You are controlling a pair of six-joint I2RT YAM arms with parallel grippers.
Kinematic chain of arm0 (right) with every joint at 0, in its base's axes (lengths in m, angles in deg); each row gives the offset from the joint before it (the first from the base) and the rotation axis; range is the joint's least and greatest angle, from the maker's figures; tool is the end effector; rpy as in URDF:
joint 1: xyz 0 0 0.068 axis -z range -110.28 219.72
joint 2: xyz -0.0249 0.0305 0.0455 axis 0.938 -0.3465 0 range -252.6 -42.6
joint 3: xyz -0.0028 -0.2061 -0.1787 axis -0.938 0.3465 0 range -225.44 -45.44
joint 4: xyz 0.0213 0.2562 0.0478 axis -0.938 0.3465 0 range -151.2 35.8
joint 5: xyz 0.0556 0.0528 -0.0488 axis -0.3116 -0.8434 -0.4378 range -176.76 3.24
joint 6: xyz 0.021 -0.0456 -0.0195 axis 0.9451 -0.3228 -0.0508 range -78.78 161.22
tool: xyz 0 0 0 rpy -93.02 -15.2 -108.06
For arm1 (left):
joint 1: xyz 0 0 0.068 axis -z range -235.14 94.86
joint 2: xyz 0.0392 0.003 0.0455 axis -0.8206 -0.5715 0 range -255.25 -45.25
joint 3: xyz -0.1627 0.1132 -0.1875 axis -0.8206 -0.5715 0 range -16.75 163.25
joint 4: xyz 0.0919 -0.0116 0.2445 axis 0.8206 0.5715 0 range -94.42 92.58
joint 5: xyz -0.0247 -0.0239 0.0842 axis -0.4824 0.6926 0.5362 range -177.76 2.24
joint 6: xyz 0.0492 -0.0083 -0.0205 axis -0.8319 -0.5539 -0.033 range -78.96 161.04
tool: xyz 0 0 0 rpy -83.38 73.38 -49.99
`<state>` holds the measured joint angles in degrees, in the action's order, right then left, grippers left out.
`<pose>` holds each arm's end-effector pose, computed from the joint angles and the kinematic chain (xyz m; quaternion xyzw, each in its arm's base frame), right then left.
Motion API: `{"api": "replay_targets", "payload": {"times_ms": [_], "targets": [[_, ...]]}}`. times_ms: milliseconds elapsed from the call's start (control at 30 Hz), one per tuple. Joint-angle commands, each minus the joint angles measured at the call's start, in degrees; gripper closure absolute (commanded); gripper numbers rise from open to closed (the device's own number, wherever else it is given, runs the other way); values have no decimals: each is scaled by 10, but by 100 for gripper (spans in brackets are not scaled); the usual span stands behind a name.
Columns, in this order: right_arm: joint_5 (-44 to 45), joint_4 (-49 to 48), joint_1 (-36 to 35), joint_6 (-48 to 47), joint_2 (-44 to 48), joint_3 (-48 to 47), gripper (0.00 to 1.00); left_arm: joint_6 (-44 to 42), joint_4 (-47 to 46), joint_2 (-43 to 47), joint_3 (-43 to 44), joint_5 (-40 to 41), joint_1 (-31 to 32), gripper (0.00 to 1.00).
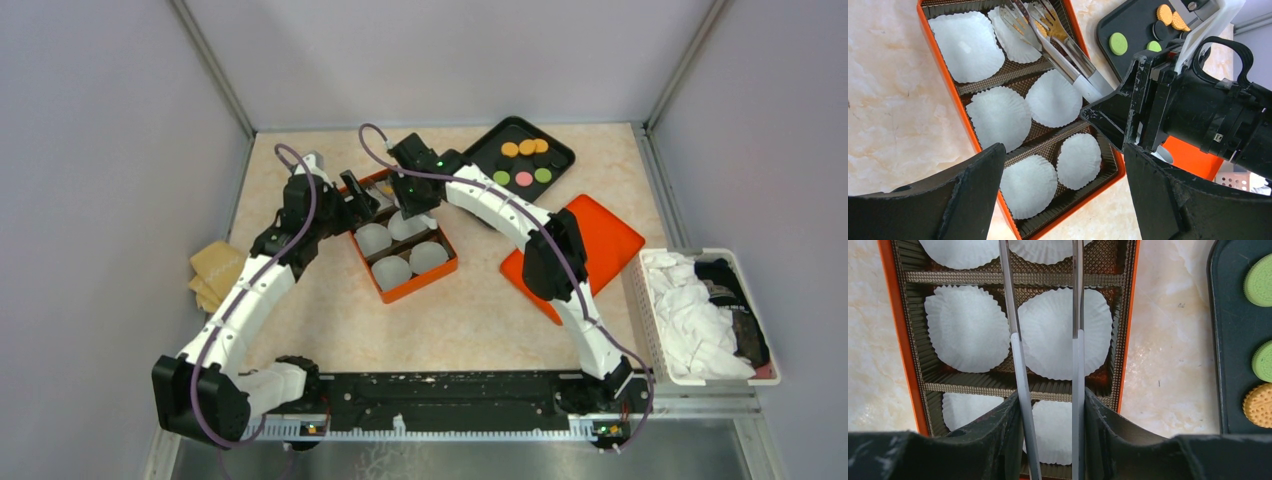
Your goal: Pack the cookies
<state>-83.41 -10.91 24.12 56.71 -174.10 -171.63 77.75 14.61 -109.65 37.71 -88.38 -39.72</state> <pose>0.3557 0.3604 0.2580 -0.2397 0.9243 0.1262 0.2688 0.2442 -0.0679 0.3153 -0.1564 0.8472 -0.2272 0.4540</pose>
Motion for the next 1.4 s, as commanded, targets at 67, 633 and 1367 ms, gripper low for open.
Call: {"api": "replay_targets", "payload": {"times_ms": [67, 633, 1367], "targets": [[6, -40, -5, 9, -2, -38, 60, -9, -37, 10, -7, -17, -2, 6], [11, -51, -5, 14, 0, -37, 50, -15, -47, 15, -15, -28, -2, 6], [-24, -96, -6, 24, 37, 127, 46, -9, -47, -3, -18, -45, -2, 6]]}}
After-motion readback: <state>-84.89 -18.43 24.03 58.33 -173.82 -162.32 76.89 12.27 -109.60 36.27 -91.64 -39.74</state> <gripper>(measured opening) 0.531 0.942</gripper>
